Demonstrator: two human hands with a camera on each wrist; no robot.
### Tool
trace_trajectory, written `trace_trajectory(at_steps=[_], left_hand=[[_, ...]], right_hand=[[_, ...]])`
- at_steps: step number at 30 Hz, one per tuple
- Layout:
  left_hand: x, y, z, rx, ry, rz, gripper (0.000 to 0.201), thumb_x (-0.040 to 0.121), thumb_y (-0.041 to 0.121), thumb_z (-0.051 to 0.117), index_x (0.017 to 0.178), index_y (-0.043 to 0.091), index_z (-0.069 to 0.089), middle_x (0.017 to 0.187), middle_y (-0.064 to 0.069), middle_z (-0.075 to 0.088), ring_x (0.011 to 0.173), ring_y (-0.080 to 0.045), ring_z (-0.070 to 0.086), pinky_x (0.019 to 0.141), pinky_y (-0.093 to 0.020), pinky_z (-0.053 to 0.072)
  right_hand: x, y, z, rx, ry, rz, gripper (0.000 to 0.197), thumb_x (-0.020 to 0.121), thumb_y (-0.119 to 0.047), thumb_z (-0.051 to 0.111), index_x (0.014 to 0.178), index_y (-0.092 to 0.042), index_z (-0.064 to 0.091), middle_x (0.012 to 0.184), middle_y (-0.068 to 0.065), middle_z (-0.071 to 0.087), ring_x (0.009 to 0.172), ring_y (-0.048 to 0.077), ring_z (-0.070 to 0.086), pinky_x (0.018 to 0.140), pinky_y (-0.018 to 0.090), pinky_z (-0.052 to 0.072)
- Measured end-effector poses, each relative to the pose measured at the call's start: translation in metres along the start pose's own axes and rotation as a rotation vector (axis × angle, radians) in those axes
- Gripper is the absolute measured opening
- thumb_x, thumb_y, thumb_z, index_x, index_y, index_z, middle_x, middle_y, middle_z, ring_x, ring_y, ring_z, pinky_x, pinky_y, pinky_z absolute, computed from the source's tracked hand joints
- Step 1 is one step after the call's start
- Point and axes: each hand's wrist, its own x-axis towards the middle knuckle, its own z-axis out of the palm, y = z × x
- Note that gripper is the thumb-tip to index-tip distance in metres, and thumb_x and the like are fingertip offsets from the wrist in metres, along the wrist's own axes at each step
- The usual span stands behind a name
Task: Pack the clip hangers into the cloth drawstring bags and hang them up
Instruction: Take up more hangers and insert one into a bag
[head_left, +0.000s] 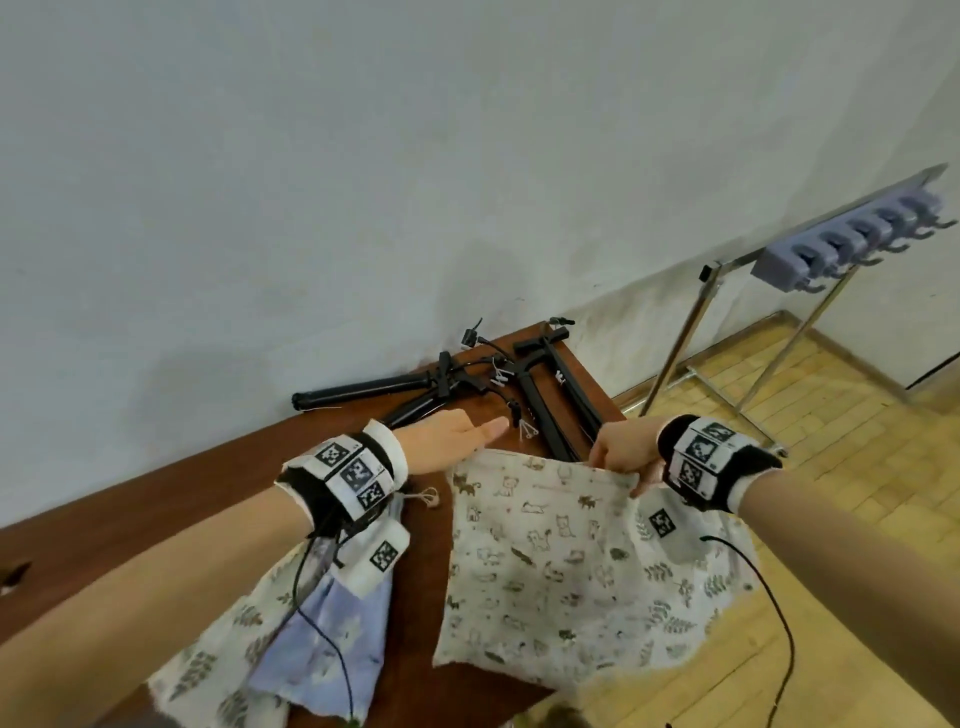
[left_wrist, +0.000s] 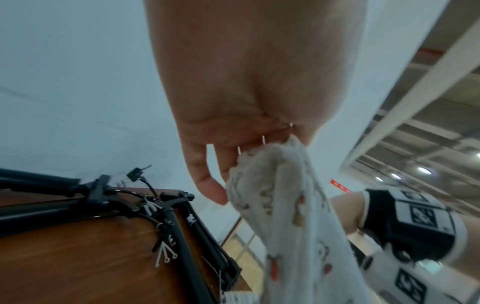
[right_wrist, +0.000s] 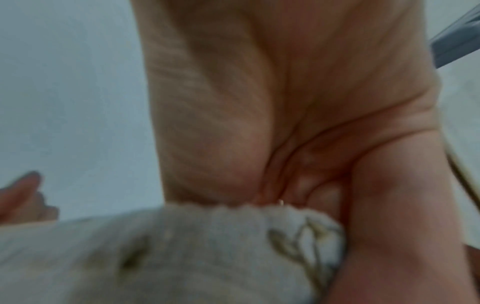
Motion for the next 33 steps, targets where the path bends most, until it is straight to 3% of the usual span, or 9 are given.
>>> trace_trajectory(at_steps=[3,8,11,13,15,18,25,29,33], left_hand=[[-0.002,-0.028,-0.017,0.073,0.037,-0.081,0.058,0.100,0.041,0.041,0.050,0.015,0.026,0.050,0.000,0.028,0.043,-0.013,0.027,0.053,-0.025,0.026],[0.009,-0.100,-0.007,0.109,-0.098,-0.174,0.045,0.087,0.034,0.057,0.053,0.016,0.035,0.066,-0.006,0.038,0.057,-0.019,0.036,0.059,-0.033,0.032],[0.013,-0.127,-0.002,0.141,-0.244,-0.227,0.049,0.091,0.025,0.054,0.048,0.015,0.033,0.051,-0.004,0.030,0.045,-0.018,0.027,0.054,-0.031,0.028],[0.018,-0.144,-0.005,0.170,-0.256,-0.256,0.036,0.095,0.024,0.050,0.063,0.009,0.055,0.066,-0.008,0.053,0.058,-0.019,0.046,0.062,-0.030,0.039],[0.029,-0.170,-0.012,0.141,-0.176,-0.259,0.021,0.096,0.023,0.050,0.102,0.009,0.064,0.107,-0.007,0.064,0.093,-0.023,0.059,0.079,-0.028,0.044],[0.056,-0.211,-0.036,0.114,-0.002,-0.317,0.037,0.092,0.023,0.055,0.127,0.014,0.049,0.130,-0.008,0.053,0.116,-0.027,0.052,0.094,-0.032,0.043],[0.144,-0.271,-0.067,0.252,0.153,-0.442,0.074,0.087,0.021,0.060,0.148,0.008,0.020,0.152,-0.013,0.024,0.142,-0.030,0.021,0.114,-0.046,0.027],[0.192,-0.282,-0.060,0.391,0.108,-0.383,0.079,0.088,0.025,0.061,0.150,0.011,0.014,0.156,-0.009,0.019,0.145,-0.026,0.015,0.117,-0.047,0.019],[0.221,-0.285,-0.056,0.455,0.059,-0.383,0.072,0.085,0.025,0.064,0.145,0.011,0.026,0.147,-0.009,0.039,0.138,-0.026,0.032,0.114,-0.050,0.022]], right_hand=[[0.018,-0.038,0.005,-0.033,-0.038,-0.059,0.032,0.094,-0.005,0.047,0.117,-0.016,0.066,0.107,0.005,0.063,0.072,0.018,0.069,0.058,0.024,0.059],[0.057,-0.088,0.019,-0.162,0.044,-0.074,0.039,0.094,-0.005,0.048,0.132,-0.007,0.057,0.135,0.017,0.050,0.107,0.035,0.063,0.082,0.042,0.058],[0.083,-0.108,0.022,-0.225,0.052,-0.067,0.056,0.098,-0.014,0.049,0.150,-0.006,0.029,0.152,0.017,0.034,0.126,0.032,0.050,0.100,0.037,0.048],[0.104,-0.117,0.022,-0.255,0.053,-0.079,0.066,0.099,-0.021,0.051,0.154,-0.012,0.016,0.157,0.010,0.025,0.134,0.028,0.043,0.102,0.034,0.044],[0.128,-0.123,0.025,-0.287,0.057,-0.071,0.063,0.096,-0.023,0.056,0.151,-0.015,0.027,0.154,0.008,0.032,0.136,0.026,0.041,0.103,0.033,0.043],[0.163,-0.123,0.036,-0.306,0.003,-0.022,0.058,0.092,-0.023,0.061,0.146,-0.018,0.039,0.149,0.006,0.041,0.134,0.025,0.043,0.105,0.032,0.041],[0.189,-0.082,0.075,-0.172,-0.057,0.065,0.045,0.090,-0.023,0.057,0.135,-0.024,0.053,0.137,0.008,0.048,0.121,0.025,0.052,0.093,0.028,0.046],[0.189,-0.043,0.089,0.044,0.067,0.098,0.031,0.090,-0.017,0.057,0.120,-0.024,0.060,0.108,-0.006,0.049,0.077,-0.004,0.047,0.068,0.009,0.035],[0.193,-0.025,0.096,0.160,0.103,0.133,0.024,0.090,-0.022,0.059,0.112,-0.030,0.061,0.111,-0.007,0.051,0.099,0.010,0.057,0.077,0.014,0.041]])
